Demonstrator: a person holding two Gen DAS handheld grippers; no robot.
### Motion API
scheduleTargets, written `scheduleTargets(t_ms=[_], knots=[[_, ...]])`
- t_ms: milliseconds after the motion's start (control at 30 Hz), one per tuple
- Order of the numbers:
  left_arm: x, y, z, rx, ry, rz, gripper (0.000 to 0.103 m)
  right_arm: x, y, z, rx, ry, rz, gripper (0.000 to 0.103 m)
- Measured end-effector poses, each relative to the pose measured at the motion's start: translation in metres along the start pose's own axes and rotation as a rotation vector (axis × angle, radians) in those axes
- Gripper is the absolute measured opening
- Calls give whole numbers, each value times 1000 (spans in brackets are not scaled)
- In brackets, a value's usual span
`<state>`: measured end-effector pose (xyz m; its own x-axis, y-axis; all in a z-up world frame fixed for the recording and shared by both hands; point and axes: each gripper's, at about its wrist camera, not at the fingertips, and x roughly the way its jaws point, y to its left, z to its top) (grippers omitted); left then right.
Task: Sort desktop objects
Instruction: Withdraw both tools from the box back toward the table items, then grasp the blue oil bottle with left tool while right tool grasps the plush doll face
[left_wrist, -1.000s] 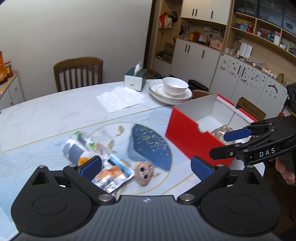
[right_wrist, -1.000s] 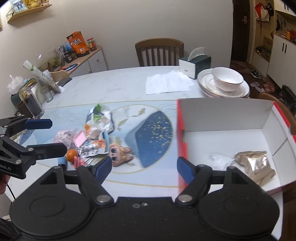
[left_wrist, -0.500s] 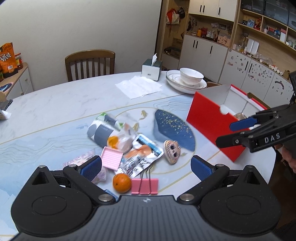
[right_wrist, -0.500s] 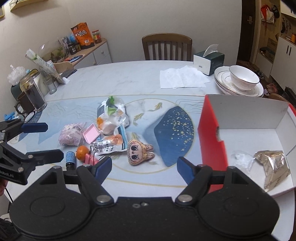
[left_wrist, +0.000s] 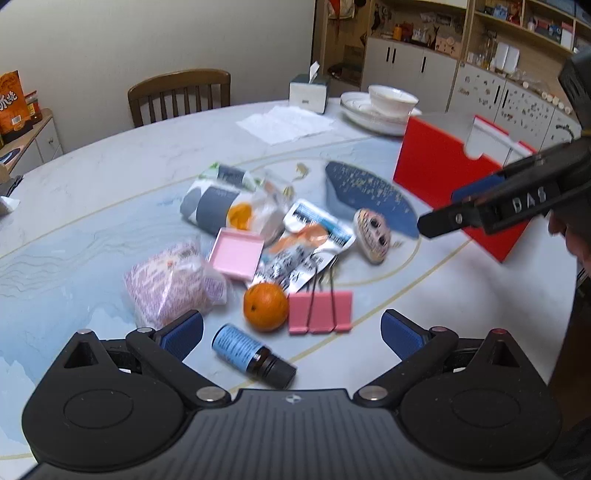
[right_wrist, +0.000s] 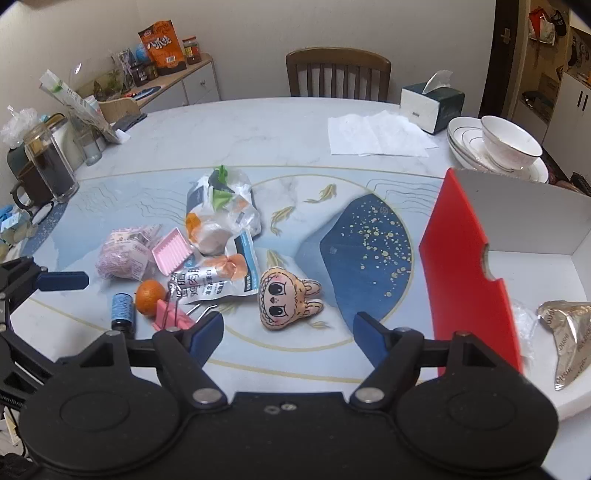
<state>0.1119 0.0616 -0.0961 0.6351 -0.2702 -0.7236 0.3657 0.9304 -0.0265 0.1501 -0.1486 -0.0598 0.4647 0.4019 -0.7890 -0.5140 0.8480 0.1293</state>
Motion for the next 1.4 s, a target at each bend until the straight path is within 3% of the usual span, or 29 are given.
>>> scheduleTargets(t_ms=[633,900,1067,1200,1333,1400], knots=[[32,23,-21,177,43,-38,102,65,3,9,-40,76,-29,76],[40,32,-21,190,69,-61,98,80,5,12,-65,102,-42,75],[39,32,-21,191,65,-83,90,83,6,14,-82,104,-44,72],[37,31,-21,192,62,-101,78,87,5,16,-81,114,-39,66],[37,30,-20,192,63,-102,76,88,6,16,-90,119,-41,58],[36,29,-20,196,61,-104,69,88,7,16,-91,118,-37,56]])
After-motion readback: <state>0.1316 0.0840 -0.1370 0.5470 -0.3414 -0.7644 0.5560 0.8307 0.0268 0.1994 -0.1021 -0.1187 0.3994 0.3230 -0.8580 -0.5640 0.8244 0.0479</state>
